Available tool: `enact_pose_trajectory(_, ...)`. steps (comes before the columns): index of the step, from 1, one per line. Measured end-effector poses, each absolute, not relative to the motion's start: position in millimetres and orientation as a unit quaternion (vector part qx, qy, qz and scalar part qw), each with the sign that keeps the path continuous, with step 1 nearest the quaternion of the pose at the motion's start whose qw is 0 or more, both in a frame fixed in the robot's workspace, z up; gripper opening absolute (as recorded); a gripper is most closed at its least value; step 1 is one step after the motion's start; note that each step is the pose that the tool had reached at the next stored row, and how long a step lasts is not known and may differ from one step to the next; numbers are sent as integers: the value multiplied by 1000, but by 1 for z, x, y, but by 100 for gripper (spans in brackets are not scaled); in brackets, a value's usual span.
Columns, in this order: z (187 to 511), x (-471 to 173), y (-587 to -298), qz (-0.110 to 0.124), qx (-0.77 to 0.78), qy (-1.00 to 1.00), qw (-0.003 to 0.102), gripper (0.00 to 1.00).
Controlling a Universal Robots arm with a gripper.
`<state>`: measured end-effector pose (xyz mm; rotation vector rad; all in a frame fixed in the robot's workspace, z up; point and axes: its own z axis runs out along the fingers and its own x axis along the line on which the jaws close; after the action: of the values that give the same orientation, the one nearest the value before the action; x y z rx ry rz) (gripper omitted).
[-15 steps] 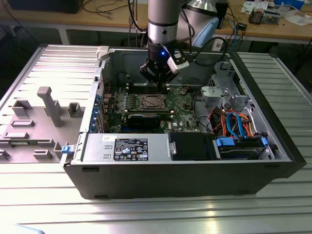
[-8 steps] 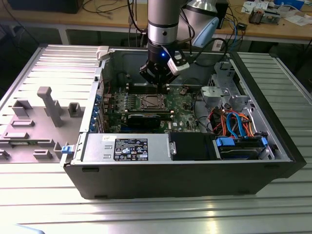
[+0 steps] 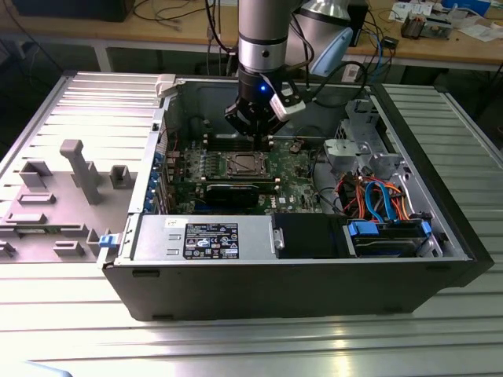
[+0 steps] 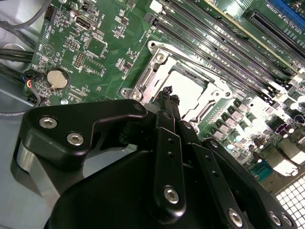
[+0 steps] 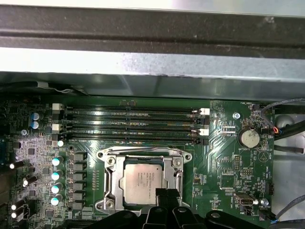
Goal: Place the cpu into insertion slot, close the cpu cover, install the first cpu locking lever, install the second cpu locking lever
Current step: 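Install the second cpu locking lever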
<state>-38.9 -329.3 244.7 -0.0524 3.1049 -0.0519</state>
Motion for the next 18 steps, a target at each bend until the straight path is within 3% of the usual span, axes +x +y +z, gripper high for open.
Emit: enact_pose_trajectory(18,243,-39,-345,-17,-17,1000,18,11)
